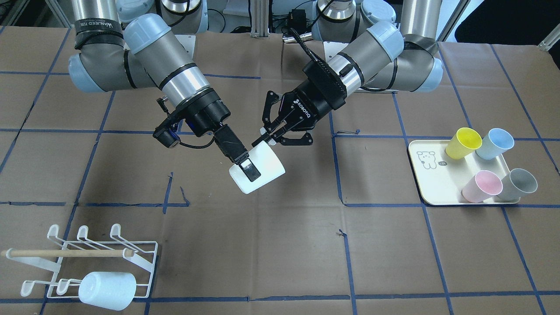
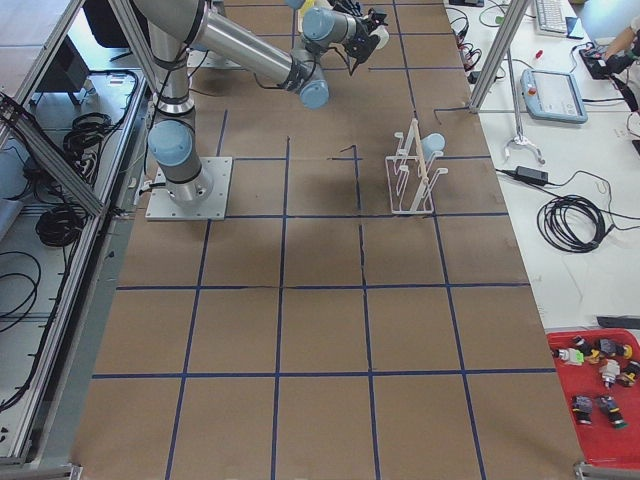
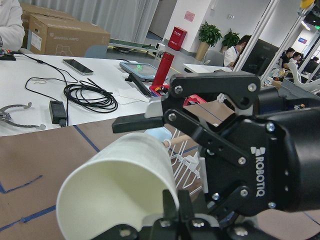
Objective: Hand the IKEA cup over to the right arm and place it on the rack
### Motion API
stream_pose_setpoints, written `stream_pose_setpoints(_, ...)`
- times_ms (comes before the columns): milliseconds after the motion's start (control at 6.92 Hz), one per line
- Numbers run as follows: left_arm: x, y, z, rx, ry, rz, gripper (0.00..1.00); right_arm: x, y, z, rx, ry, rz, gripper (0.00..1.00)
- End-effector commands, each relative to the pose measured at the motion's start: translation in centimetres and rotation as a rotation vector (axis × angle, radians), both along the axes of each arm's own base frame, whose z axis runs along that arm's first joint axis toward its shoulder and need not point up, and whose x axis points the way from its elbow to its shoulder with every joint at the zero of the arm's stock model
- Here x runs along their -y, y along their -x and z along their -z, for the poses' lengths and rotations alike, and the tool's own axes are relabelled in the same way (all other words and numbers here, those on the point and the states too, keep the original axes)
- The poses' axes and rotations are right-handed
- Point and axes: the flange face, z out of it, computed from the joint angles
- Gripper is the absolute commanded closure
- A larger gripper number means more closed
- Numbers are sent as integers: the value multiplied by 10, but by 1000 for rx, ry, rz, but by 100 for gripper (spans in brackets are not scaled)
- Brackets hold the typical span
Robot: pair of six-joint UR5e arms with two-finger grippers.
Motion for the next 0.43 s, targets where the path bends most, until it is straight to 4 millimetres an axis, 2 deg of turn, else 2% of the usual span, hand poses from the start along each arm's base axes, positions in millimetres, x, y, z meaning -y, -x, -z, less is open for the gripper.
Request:
stream_pose_setpoints(0,0,0,0,0,1,0,100,0,1,-1,-4,6,-3,31)
stream_pose_setpoints(145,0,0,0,0,1,0,100,0,1,-1,-3,6,-4,43)
stream_pose_setpoints(289,0,0,0,-1,0,1,100,0,1,-3,-3,10,-4,50)
